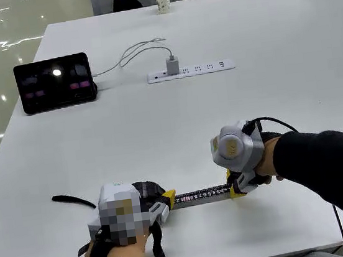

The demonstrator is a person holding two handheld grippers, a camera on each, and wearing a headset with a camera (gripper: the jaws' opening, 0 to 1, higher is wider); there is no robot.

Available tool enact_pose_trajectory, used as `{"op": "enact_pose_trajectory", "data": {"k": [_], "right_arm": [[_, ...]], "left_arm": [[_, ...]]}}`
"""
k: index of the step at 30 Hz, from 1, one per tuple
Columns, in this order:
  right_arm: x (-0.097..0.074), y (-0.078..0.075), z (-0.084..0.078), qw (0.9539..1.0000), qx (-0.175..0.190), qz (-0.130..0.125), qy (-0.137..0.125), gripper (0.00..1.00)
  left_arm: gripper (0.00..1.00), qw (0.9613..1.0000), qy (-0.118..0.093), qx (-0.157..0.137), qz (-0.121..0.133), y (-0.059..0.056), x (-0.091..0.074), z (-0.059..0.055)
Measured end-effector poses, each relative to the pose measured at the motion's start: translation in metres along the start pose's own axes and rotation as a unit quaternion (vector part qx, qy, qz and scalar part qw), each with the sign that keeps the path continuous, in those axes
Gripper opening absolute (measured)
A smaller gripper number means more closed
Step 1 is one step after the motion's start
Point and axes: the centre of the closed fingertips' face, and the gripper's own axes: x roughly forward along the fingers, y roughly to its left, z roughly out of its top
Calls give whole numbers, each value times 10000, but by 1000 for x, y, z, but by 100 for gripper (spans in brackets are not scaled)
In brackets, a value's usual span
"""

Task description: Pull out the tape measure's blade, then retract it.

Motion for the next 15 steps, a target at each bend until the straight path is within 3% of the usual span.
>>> {"op": "enact_pose_trajectory", "data": {"k": [15], "right_arm": [[2, -1, 4, 10000, -9, -15, -5, 11]], "left_arm": [[65, 10000, 13, -4, 0, 0, 0, 0]]}}
